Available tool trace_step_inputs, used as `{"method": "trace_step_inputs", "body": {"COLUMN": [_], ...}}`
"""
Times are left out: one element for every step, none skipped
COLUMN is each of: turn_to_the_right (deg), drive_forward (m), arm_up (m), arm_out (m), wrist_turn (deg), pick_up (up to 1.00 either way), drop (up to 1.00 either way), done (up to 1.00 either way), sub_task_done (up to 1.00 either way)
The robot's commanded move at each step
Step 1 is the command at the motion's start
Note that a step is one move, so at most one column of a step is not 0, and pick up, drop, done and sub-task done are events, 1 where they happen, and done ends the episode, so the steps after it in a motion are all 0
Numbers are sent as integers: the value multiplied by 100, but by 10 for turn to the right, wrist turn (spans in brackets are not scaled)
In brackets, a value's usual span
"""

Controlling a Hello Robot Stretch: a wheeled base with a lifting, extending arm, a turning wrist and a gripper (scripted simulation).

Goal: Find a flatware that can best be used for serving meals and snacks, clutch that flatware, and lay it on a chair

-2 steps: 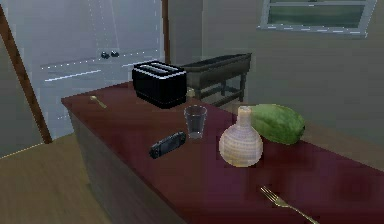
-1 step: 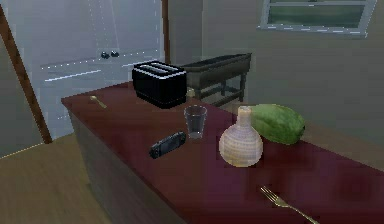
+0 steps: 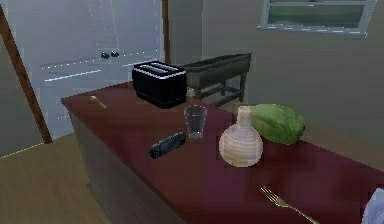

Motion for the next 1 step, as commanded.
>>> {"method": "trace_step_inputs", "body": {"turn_to_the_right": [0], "drive_forward": [0], "arm_up": [0], "arm_out": [0], "wrist_turn": [-30], "pick_up": [0], "drop": [0], "done": [0], "sub_task_done": [0]}}
